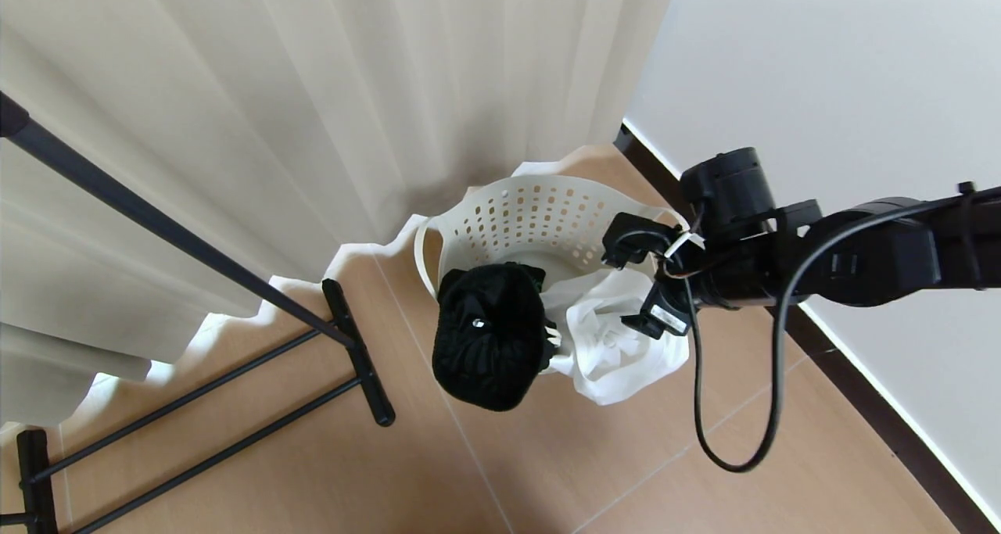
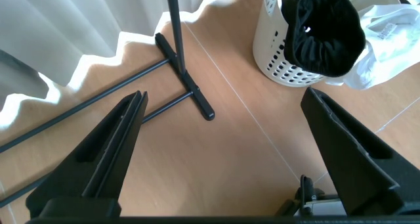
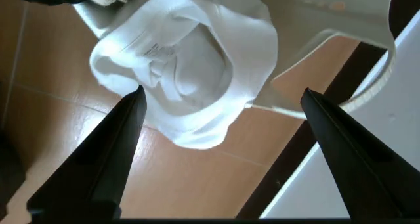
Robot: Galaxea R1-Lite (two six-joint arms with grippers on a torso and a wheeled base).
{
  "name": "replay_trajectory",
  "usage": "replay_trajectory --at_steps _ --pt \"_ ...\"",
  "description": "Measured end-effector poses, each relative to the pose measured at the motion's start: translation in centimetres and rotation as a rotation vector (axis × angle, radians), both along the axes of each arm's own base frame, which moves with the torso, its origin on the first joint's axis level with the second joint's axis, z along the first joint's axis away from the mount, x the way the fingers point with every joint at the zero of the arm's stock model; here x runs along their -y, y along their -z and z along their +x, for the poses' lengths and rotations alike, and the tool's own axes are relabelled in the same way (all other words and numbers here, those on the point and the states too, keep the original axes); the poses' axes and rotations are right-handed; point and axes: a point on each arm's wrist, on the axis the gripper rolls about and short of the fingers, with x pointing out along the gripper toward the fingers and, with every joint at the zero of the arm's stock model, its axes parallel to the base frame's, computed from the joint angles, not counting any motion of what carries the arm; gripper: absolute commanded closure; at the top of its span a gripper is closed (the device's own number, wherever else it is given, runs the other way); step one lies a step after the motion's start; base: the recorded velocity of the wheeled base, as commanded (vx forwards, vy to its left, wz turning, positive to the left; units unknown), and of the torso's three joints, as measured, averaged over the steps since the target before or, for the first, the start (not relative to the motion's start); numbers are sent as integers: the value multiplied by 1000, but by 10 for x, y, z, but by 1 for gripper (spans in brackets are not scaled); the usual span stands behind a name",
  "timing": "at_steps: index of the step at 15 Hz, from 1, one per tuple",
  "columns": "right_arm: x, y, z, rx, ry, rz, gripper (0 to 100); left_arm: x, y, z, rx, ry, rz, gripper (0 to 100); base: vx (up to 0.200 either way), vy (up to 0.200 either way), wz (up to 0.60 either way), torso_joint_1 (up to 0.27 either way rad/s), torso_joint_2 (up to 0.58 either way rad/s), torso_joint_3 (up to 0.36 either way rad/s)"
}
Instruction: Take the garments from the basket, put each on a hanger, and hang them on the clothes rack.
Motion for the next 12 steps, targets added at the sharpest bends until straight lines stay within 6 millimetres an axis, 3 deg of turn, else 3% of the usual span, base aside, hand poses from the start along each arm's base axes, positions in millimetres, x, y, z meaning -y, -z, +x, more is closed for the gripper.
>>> replay_trajectory --at_steps 5,9,12 --pt "-21 31 69 44 7 -105 0 0 0 0 0 0 0 0 0 0 0 0 0 0" --pt "-31 62 100 43 26 -127 0 0 0 0 0 0 0 0 0 0 0 0 0 0" --pt "-29 71 114 50 48 -129 0 0 0 0 0 0 0 0 0 0 0 0 0 0"
